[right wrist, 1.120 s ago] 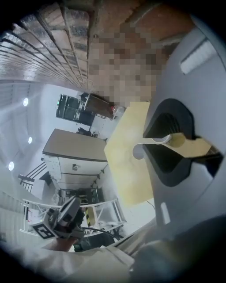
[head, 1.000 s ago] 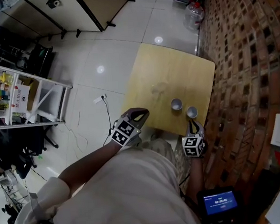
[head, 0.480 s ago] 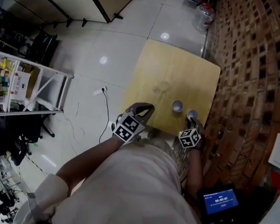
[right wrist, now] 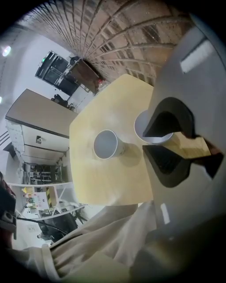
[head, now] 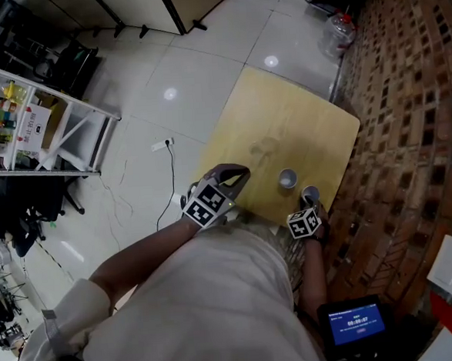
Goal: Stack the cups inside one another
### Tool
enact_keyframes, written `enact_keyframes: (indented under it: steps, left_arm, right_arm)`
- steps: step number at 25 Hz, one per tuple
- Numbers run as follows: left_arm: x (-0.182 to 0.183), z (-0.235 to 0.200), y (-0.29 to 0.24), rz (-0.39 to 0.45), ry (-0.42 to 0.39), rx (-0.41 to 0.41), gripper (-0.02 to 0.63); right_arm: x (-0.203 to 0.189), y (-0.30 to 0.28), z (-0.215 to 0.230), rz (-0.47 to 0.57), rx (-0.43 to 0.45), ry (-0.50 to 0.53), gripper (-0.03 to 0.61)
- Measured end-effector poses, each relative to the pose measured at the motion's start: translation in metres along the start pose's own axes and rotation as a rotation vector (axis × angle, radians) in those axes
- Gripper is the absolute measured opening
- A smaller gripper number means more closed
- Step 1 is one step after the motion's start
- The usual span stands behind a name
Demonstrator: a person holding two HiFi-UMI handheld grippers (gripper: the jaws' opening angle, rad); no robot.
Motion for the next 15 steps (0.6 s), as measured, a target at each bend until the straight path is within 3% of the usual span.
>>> enact_keyframes:
  steps: [15]
  left_arm:
    - [0.01, -0.008, 0.002, 0.013, -0.01, 0.027, 0.023]
  right_arm:
    - [0.004, -0.009, 0.006, -0.005, 0.003, 0.011, 0.014]
Point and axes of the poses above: the fingertips, and each gripper's own axes: y backward along the fingers, z to its right, x out of its top, the point moved 7 cm from there along y, backward along the fingers, and after that the axes turned 15 degrees about -z, right-handed, at the moved point
